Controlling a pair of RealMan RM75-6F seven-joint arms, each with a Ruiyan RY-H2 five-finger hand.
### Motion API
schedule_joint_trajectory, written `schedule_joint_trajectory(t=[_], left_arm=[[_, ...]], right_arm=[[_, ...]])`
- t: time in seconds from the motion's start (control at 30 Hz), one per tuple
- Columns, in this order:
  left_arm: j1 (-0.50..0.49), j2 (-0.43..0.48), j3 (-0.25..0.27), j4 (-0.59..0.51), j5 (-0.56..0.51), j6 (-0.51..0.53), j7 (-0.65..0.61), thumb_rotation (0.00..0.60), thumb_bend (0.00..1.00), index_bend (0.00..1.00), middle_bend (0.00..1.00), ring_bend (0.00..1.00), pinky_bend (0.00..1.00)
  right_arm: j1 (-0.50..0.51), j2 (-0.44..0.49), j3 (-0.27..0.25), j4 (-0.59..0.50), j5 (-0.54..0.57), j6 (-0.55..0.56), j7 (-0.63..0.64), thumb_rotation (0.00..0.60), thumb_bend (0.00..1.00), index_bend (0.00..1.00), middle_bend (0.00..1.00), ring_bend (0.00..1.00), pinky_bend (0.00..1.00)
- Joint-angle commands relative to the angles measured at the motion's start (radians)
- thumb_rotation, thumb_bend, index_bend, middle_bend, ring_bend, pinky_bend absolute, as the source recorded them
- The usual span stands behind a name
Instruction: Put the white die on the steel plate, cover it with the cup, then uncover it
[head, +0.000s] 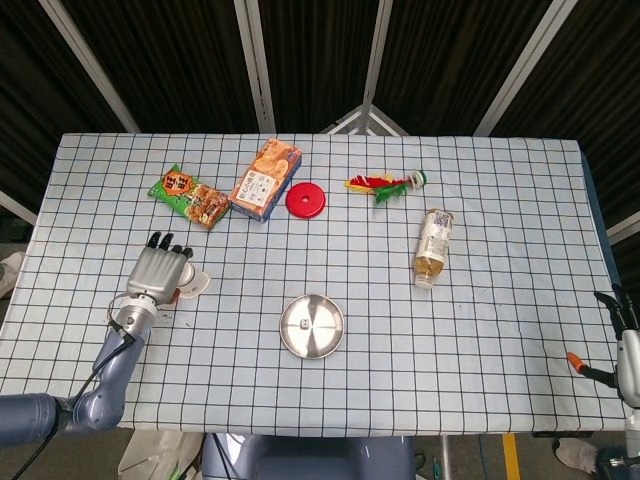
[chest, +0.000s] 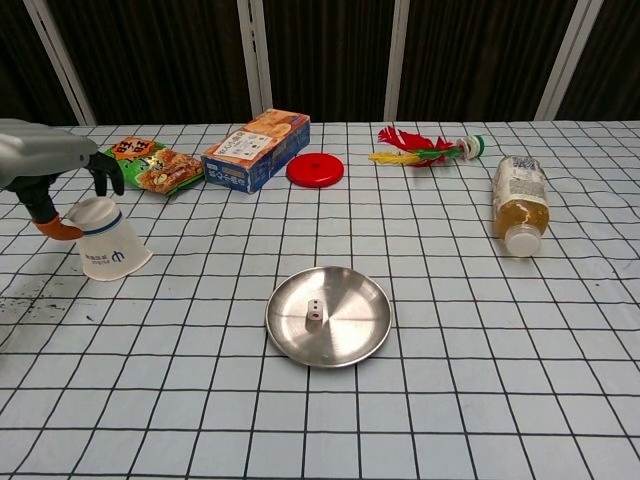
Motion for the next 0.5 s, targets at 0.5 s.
schedule_joint_trajectory(t=[0.5], left_arm=[[-0.007,-0.012,-0.001,0.009,-0.004,-0.01,-0.002,0.6,0.46,0.27,0.3,0.1,0.08]], right_arm=[[0.0,0.001,0.0,-0.002,0.005,-0.005,0.001,0.6,0.1,0.19,0.1,0.13,0.07]])
